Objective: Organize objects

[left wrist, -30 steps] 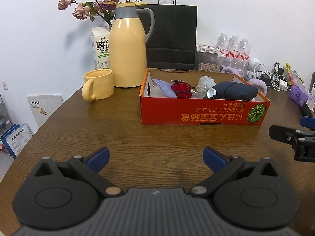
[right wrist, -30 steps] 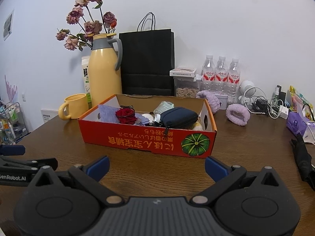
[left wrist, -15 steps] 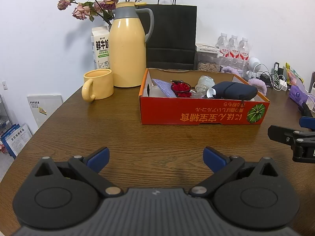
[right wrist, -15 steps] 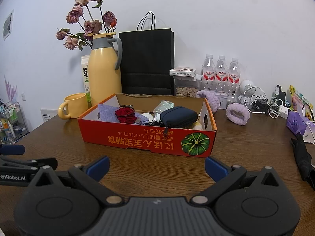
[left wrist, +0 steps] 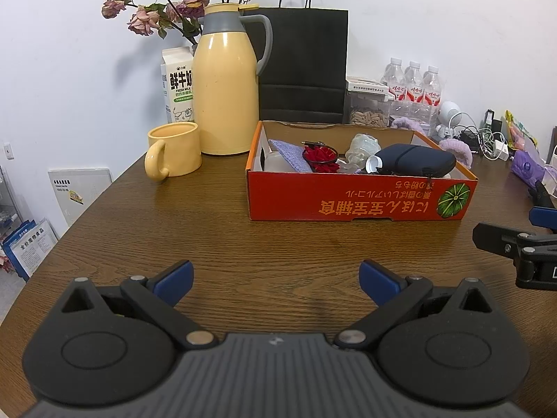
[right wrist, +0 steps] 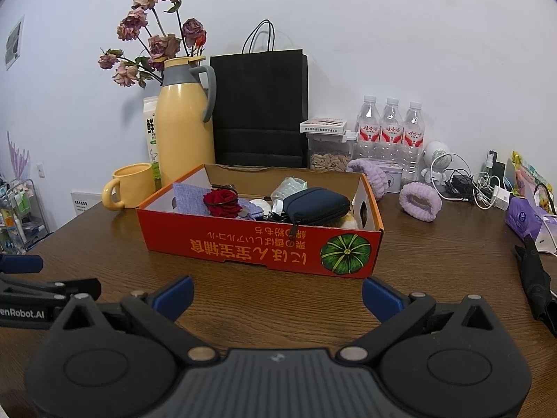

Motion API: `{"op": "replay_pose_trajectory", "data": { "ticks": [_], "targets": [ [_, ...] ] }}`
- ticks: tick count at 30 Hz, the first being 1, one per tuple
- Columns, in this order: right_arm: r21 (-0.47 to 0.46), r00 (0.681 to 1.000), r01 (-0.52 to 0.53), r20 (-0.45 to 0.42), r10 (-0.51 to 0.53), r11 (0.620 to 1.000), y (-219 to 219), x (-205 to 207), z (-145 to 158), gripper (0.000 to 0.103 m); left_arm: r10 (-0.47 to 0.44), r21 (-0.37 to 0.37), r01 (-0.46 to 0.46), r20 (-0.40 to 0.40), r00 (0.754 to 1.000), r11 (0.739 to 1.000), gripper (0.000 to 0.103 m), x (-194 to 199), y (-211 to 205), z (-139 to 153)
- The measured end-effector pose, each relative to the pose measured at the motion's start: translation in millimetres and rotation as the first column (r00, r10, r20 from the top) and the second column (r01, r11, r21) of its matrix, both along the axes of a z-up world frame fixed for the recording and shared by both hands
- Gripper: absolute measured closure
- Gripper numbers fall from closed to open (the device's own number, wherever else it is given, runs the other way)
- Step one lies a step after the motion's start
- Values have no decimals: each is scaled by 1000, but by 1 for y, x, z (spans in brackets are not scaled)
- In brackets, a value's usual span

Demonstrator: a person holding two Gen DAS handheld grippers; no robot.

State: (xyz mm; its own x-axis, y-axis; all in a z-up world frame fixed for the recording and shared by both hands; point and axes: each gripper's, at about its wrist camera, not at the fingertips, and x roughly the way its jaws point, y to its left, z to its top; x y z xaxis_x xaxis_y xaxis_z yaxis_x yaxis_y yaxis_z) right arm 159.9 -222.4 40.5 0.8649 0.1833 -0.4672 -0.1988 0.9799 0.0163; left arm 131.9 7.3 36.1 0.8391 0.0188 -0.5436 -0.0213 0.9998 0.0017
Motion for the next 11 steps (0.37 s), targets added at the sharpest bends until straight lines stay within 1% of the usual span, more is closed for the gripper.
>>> {"op": "replay_pose_trajectory", "data": {
  "ticks": [3,7,11],
  "targets": [
    [-1,1000,0,0,0,1000,0,0,0,0,4,1,-4,-1,1000,1000,0,0,0,0],
    [-1,1000,0,0,0,1000,0,0,-1,0,-7,-16,7,10,1000,1000,0,-1,2,0],
    [-2,1000,0,0,0,1000,0,-1,-1,0,-15,-5,15,22,1000,1000,0,-3,1,1]
  ]
}}
